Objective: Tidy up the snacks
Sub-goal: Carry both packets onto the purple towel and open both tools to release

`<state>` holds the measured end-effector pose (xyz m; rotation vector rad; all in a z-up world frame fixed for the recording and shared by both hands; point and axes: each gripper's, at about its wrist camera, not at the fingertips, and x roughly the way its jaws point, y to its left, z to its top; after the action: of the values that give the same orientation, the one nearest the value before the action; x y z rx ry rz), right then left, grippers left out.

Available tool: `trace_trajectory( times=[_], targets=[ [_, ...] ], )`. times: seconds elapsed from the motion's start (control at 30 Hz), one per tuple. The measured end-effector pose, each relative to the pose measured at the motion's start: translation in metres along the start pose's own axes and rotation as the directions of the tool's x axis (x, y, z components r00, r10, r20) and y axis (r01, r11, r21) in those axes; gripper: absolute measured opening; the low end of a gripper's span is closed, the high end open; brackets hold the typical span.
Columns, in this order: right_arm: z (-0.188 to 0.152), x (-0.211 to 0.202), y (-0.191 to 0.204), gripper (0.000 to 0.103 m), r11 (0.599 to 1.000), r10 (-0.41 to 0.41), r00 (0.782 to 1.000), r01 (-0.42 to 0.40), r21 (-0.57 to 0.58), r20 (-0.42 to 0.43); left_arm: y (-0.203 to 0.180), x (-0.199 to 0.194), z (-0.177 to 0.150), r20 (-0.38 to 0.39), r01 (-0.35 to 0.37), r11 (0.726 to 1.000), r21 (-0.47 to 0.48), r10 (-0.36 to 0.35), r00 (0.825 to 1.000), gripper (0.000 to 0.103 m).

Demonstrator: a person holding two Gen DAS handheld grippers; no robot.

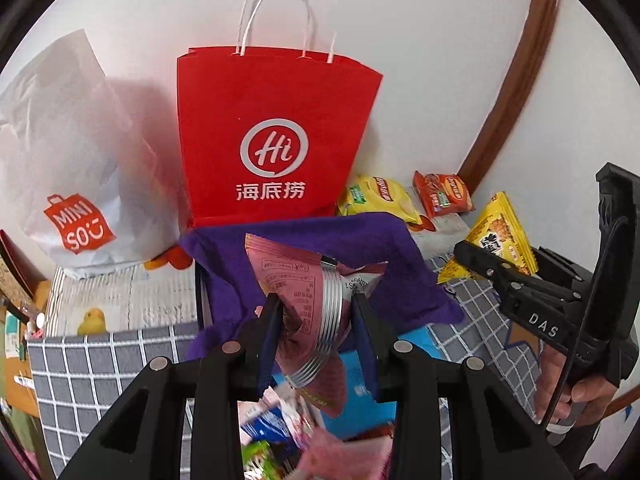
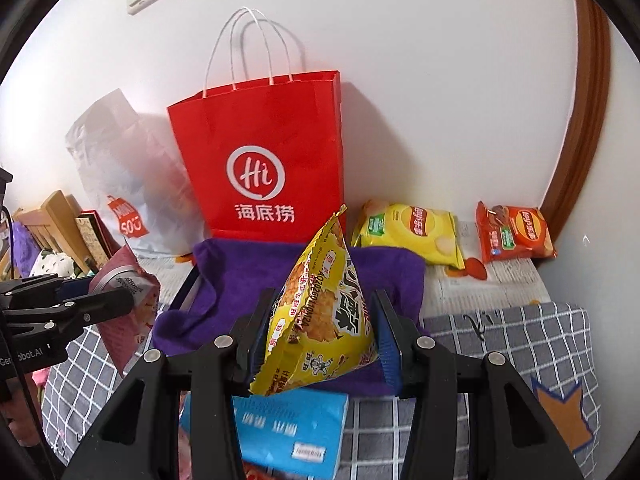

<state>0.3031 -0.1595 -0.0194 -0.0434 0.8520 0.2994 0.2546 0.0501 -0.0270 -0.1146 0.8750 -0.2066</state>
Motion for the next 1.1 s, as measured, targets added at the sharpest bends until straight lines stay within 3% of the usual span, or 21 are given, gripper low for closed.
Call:
trace_trajectory(
  times=[0.37,0.57,0.93,1.1],
  targets=[
    [0.024,0.046,-0.023,0.046,1.0,-0.021,0.999,0.021,0.001,-0.025,0.038,0.036,0.032,-0.013,-0.024,0.999,-0.032,0.024,1.0,0.033],
    [0.033,0.077,-0.041,0.046,1.0,-0.005,0.999,0.006,0.023,-0.054,0.058,0.067,0.044,-0.058,-0.027,0.996,-0.08,0.022,0.998,0.033],
    [0.019,0.143,-0.049,0.046,0.999,0.033,0.984,-0.032,0.01,-0.173,0.057,0.134,0.05,-0.14,-0.018,0.996,-0.085,0.005,0.99,0.033],
    [0.008,0.168,-0.051,0.046,0.999,0.04,0.973,-0.04,0.004,-0.228,0.061,0.163,0.042,-0.204,-0.014,0.995,-0.103,-0.008,0.979,0.033]
  ],
)
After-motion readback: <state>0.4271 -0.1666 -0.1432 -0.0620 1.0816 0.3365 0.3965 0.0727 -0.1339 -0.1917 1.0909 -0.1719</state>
